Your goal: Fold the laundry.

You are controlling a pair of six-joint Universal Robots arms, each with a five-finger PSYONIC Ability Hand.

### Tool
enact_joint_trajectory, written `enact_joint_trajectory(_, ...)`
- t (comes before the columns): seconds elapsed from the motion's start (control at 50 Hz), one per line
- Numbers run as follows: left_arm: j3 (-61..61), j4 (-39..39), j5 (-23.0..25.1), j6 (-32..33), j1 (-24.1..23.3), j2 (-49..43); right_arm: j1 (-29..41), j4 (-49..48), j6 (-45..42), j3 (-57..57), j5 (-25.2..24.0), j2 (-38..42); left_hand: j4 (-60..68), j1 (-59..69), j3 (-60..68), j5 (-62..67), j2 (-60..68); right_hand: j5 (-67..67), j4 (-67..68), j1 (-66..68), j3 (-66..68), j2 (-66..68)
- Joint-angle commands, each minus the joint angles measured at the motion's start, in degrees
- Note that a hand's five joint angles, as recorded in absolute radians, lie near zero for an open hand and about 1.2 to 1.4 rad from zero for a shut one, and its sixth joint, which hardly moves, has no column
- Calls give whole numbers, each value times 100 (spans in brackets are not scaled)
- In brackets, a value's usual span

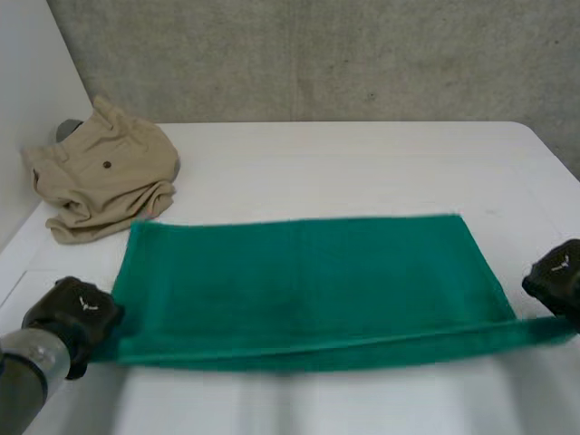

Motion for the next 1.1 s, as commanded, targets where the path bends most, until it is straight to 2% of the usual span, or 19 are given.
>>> enact_joint_trajectory(0.02, 521, 1138, 31, -529, 18, -448, 136, -1069, 631, -216, -109, 429, 1117, 1599, 1166, 1315, 1160, 1328, 1185, 2378, 1222, 1310)
enact_joint_trajectory(0.16, 1471, 1360, 31, -1234, -263, -1460, 901, -1816, 1133, -954, 22, 1353, 1117, 1599, 1166, 1315, 1160, 1328, 1185, 2378, 1222, 1310)
enact_joint_trajectory(0.3, 2577, 1518, -22, -1630, -342, -2585, 1069, -2731, 1142, -1578, 462, 2162, 1117, 1599, 1166, 1315, 1160, 1328, 1185, 2378, 1222, 1310)
enact_joint_trajectory(0.46, 3888, 1518, -390, -1586, -377, -3631, 1254, -2969, 1160, -2614, 866, 3181, 1117, 1599, 1166, 1315, 1160, 1328, 1185, 2378, 1222, 1310)
enact_joint_trajectory(0.54, 4530, 1509, -760, -1551, -413, -4115, 1262, -3127, 1160, -2967, 1034, 3446, 1117, 1599, 1166, 1315, 1160, 1328, 1185, 2378, 1222, 1310)
enact_joint_trajectory(0.7, 4838, 1500, -874, -1507, -456, -4450, 1359, -3593, 1186, -3231, 1078, 3683, 1117, 1599, 1166, 1315, 1160, 1328, 1185, 2378, 1222, 1310)
enact_joint_trajectory(0.72, 4829, 1492, -831, -1499, -474, -4458, 1377, -3628, 1212, -3266, 1095, 3701, -446, 36, -397, -248, -403, 135, -8, 1184, 29, 116)
enact_joint_trajectory(0.76, 4759, 1500, -804, -1472, -553, -4467, 1447, -3646, 1282, -3284, 1156, 3745, -5883, -5401, -5834, -5685, -5840, -5672, -5815, -4622, -5778, -5690)
enact_joint_trajectory(0.8, 4768, 1501, -795, -1455, -614, -4476, 1482, -3637, 1344, -3284, 1183, 3719, -5459, -4977, -5409, -5260, -5416, -5672, -5815, -4622, -5778, -5690)
enact_joint_trajectory(0.82, 4768, 1509, -804, -1429, -684, -4485, 1491, -3637, 1492, -3241, 1183, 3640, -5883, -5401, -5834, -5685, -5840, -5672, -5815, -4622, -5778, -5690)
enact_joint_trajectory(0.94, 4663, 1492, -874, -1481, -782, -4388, 1447, -3637, 2257, -2934, 1192, 3008, -5883, -5401, -5834, -5685, -5840, -5672, -5815, -4622, -5778, -5690)
enact_joint_trajectory(1.04, 4250, 1492, -874, -1499, -790, -3880, 1421, -3628, 2847, -2231, 999, 2085, -5883, -5401, -5834, -5685, -5840, -5672, -5815, -4622, -5778, -5690)
enact_joint_trajectory(1.1, 3697, 1500, -813, -1534, -791, -3414, 1254, -3541, 2935, -1721, 613, 1592, -5883, -5401, -5834, -5685, -5840, -5672, -5815, -4622, -5778, -5690)
